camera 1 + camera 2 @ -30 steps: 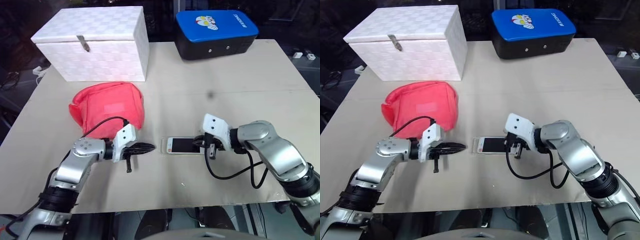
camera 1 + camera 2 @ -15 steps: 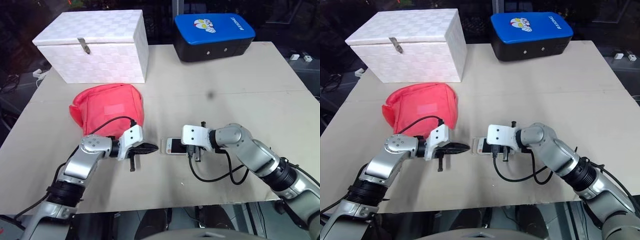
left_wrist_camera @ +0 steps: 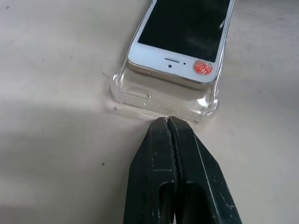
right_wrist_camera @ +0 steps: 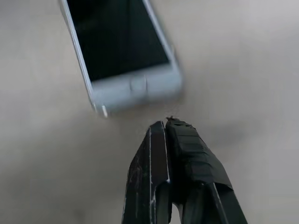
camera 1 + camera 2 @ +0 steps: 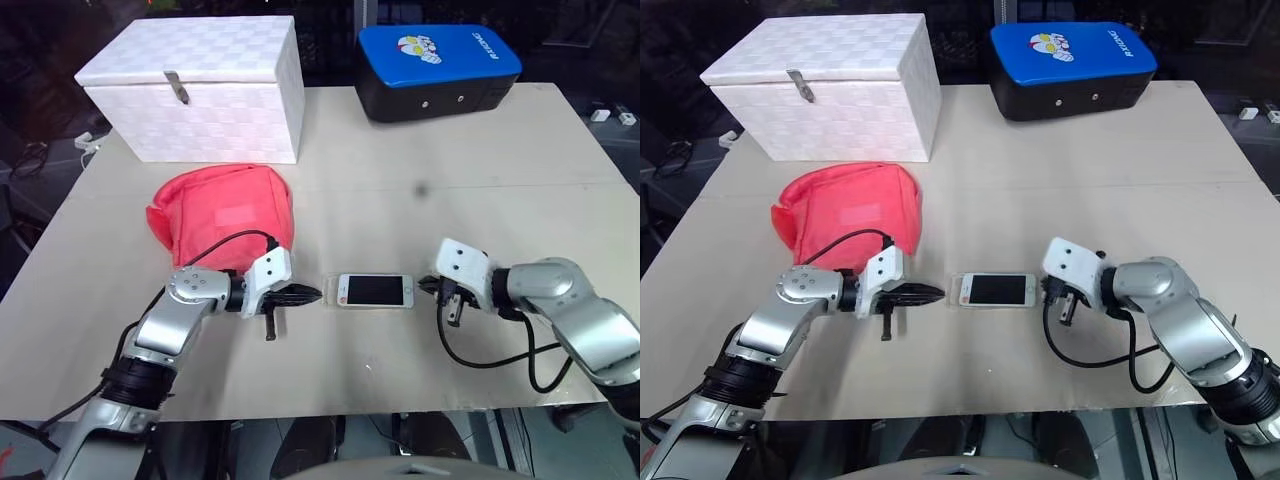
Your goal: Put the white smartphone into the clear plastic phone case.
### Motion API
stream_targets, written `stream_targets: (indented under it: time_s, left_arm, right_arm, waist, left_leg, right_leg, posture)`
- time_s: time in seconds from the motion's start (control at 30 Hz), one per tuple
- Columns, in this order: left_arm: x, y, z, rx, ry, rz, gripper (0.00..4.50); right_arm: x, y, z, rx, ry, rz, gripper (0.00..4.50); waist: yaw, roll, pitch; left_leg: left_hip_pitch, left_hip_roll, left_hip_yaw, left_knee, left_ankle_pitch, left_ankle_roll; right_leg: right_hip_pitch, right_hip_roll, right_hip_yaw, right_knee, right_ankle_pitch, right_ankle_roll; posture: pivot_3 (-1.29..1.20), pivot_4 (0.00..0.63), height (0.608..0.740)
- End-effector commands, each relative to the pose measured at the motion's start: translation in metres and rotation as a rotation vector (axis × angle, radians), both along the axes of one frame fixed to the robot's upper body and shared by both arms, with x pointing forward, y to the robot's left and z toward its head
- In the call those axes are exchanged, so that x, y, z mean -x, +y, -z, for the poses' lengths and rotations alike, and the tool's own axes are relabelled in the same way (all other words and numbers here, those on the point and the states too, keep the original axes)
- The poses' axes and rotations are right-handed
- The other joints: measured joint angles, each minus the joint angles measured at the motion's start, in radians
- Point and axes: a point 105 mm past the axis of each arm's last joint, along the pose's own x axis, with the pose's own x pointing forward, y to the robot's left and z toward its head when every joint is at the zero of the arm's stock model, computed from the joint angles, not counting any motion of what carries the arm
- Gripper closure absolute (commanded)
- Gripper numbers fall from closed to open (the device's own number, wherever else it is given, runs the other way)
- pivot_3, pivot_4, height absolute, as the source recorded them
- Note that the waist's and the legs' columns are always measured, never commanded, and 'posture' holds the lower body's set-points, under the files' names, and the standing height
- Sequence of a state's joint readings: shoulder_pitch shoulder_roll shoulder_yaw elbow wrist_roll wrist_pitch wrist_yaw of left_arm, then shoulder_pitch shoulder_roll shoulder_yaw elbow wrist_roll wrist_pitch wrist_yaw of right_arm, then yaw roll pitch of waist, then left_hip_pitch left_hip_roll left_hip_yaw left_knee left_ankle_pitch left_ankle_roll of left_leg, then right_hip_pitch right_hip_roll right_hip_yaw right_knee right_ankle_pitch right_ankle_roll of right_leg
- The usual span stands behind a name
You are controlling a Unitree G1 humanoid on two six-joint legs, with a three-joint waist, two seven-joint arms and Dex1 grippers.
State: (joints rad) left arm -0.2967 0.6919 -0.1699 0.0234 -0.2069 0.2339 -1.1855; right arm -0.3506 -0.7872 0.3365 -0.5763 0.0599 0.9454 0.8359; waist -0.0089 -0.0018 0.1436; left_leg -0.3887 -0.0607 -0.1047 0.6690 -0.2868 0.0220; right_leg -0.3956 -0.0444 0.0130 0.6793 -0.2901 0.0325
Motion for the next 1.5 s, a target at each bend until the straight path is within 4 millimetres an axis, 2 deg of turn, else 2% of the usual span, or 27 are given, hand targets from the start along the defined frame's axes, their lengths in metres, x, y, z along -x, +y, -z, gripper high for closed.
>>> stream_targets:
  time_s: [0.03, 0.1, 0.47, 0.6, 0.73, 0.9, 1.07, 1.13, 1.2, 1.3, 1.37, 1.5]
  left_arm:
    - [0.000, -0.008, -0.001, -0.003, -0.010, 0.035, 4.50]
    - [0.000, -0.009, -0.002, -0.004, -0.014, 0.042, 4.50]
    - [0.002, -0.015, 0.000, -0.007, -0.011, 0.058, 4.50]
    - [0.001, -0.016, 0.000, -0.005, -0.011, 0.055, 4.50]
    - [0.003, -0.015, 0.001, -0.006, -0.007, 0.049, 4.50]
    - [0.004, -0.014, 0.001, -0.005, -0.003, 0.037, 4.50]
    - [0.004, -0.013, 0.002, -0.005, -0.003, 0.031, 4.50]
    - [0.004, -0.012, 0.002, -0.005, -0.003, 0.031, 4.50]
    - [0.004, -0.012, 0.002, -0.005, -0.003, 0.031, 4.50]
    - [0.004, -0.012, 0.002, -0.007, -0.004, 0.033, 4.50]
    - [0.003, -0.011, 0.002, -0.010, -0.007, 0.034, 4.50]
    - [0.004, -0.011, 0.002, -0.012, -0.009, 0.035, 4.50]
  right_arm:
    - [-0.001, 0.006, -0.005, 0.009, -0.031, 0.004, 4.47]
    - [0.001, 0.009, -0.001, 0.024, -0.024, -0.003, 4.47]
    - [0.007, 0.055, 0.011, 0.075, 0.003, -0.178, 4.47]
    - [0.002, 0.061, 0.016, 0.135, -0.039, -0.222, 4.47]
    - [-0.016, 0.054, 0.011, 0.182, -0.133, -0.191, 4.47]
    - [-0.023, 0.030, -0.009, 0.155, -0.132, -0.108, 4.47]
    - [-0.029, 0.009, -0.032, 0.034, -0.132, -0.002, 4.47]
    - [-0.021, 0.013, -0.037, -0.054, -0.106, -0.042, 4.47]
    - [0.001, 0.026, -0.042, -0.197, -0.005, -0.137, 4.47]
    - [0.027, 0.033, -0.033, -0.204, 0.100, -0.261, 4.47]
    - [0.033, 0.038, -0.026, -0.199, 0.132, -0.293, 4.47]
    - [0.029, 0.047, -0.007, -0.144, 0.132, -0.316, 4.47]
  waist:
    - [0.000, 0.000, 0.000]
    - [0.002, 0.000, 0.000]
    - [0.000, 0.000, 0.000]
    - [-0.004, -0.001, 0.000]
    - [-0.008, -0.001, -0.001]
    - [-0.002, -0.001, 0.000]
    - [0.006, -0.001, 0.000]
    - [0.008, -0.001, 0.000]
    - [0.008, -0.001, 0.000]
    - [0.009, -0.001, 0.000]
    - [0.008, -0.001, 0.000]
    - [0.005, -0.001, 0.000]
  left_leg:
    - [0.000, 0.000, 0.000, 0.000, 0.000, 0.000]
    - [0.000, 0.000, 0.000, 0.000, 0.000, 0.000]
    - [-0.001, 0.000, 0.000, 0.001, 0.000, 0.000]
    - [0.003, 0.000, 0.000, 0.001, 0.000, 0.000]
    - [0.010, 0.000, 0.000, 0.000, -0.001, 0.001]
    - [0.009, 0.000, 0.000, 0.001, 0.000, 0.000]
    - [0.005, 0.000, -0.001, 0.000, 0.000, 0.000]
    - [0.003, 0.000, -0.001, 0.000, 0.000, 0.000]
    - [0.001, 0.000, -0.001, 0.000, 0.000, 0.000]
    - [0.001, 0.000, -0.001, 0.000, 0.000, 0.000]
    - [0.001, 0.000, -0.001, 0.000, 0.000, 0.001]
    - [0.002, 0.000, -0.001, 0.000, 0.000, 0.000]
  right_leg:
    - [0.000, 0.000, 0.000, 0.000, 0.000, 0.000]
    - [0.000, 0.000, 0.000, 0.000, 0.000, 0.000]
    - [0.000, 0.000, -0.001, 0.000, 0.000, 0.000]
    - [0.002, 0.000, -0.001, 0.000, 0.000, 0.000]
    - [0.008, 0.001, 0.000, 0.000, 0.000, 0.000]
    - [0.008, 0.001, -0.001, 0.001, 0.000, 0.000]
    - [0.006, 0.000, -0.002, -0.002, 0.000, 0.000]
    - [0.004, 0.000, -0.001, -0.002, 0.000, 0.000]
    - [0.002, 0.000, -0.001, -0.002, 0.000, 0.000]
    - [0.002, 0.000, -0.001, -0.002, 0.000, 0.000]
    - [0.002, 0.000, -0.001, -0.002, 0.000, 0.000]
    - [0.002, 0.000, -0.001, -0.001, 0.000, 0.000]
  posture:
    - [0.00, 0.150, 0.740]
    - [0.00, 0.150, 0.740]
    - [0.00, 0.150, 0.740]
    - [0.00, 0.150, 0.740]
    - [0.00, 0.150, 0.740]
    - [0.00, 0.150, 0.740]
    - [0.00, 0.150, 0.740]
    - [0.00, 0.150, 0.740]
    - [0.00, 0.150, 0.740]
    - [0.00, 0.150, 0.740]
    - [0.00, 0.150, 0.740]
    - [0.00, 0.150, 0.740]
